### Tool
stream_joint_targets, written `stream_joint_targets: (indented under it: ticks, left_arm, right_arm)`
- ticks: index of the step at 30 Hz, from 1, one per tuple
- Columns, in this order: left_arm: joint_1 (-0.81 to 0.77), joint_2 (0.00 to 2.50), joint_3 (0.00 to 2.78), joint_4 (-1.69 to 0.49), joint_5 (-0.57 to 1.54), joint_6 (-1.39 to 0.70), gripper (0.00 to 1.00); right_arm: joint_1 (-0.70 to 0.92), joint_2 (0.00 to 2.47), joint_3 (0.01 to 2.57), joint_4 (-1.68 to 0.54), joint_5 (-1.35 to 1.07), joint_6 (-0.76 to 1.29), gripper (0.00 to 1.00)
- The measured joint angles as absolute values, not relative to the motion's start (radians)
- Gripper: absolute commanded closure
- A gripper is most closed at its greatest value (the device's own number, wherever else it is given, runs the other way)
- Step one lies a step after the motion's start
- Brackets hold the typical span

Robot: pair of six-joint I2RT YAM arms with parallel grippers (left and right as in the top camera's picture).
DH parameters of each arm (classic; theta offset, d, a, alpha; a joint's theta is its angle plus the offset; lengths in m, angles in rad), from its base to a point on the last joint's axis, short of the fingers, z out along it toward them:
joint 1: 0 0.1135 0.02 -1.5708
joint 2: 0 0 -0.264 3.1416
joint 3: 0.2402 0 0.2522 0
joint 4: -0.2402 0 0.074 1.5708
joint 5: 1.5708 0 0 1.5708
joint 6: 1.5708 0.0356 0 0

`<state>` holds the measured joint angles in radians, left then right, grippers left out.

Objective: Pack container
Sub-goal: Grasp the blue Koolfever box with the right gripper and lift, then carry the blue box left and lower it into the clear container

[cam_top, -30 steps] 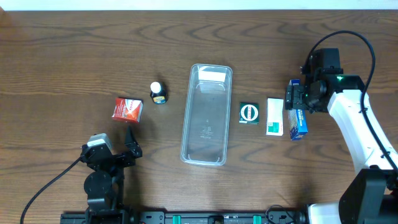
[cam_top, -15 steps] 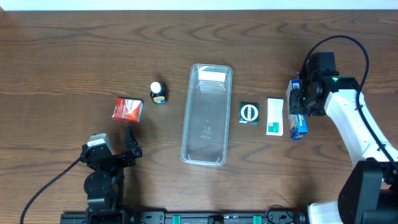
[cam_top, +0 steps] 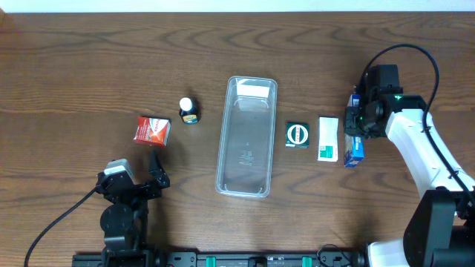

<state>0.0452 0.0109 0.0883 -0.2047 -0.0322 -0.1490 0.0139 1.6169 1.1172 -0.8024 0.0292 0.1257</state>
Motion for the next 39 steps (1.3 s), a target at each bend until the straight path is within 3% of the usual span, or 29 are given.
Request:
stream_joint_targets:
  ticks: [9, 16, 29, 39]
  left_arm:
    - [0.045, 0.011, 0.088, -0.205, -0.032, -0.149, 0.02]
    - [0.045, 0.011, 0.088, -0.205, -0.032, -0.149, 0.02]
    - [0.045, 0.011, 0.088, -0.205, -0.032, -0.149, 0.02]
    - [0.045, 0.011, 0.088, -0.205, -0.032, -0.149, 0.02]
  right_arm:
    - [0.039, 1.419, 1.274, -0.861, -0.037, 0.14, 0.87]
    - [0.159, 1.255, 1.341, -0.802, -0.164, 0.306, 0.88]
    - [0.475, 1.528, 1.328, -0.548, -0.205, 0.659, 0.9]
    - [0.53, 1.732, 1.327, -0.484, -0.202, 0.781, 0.82]
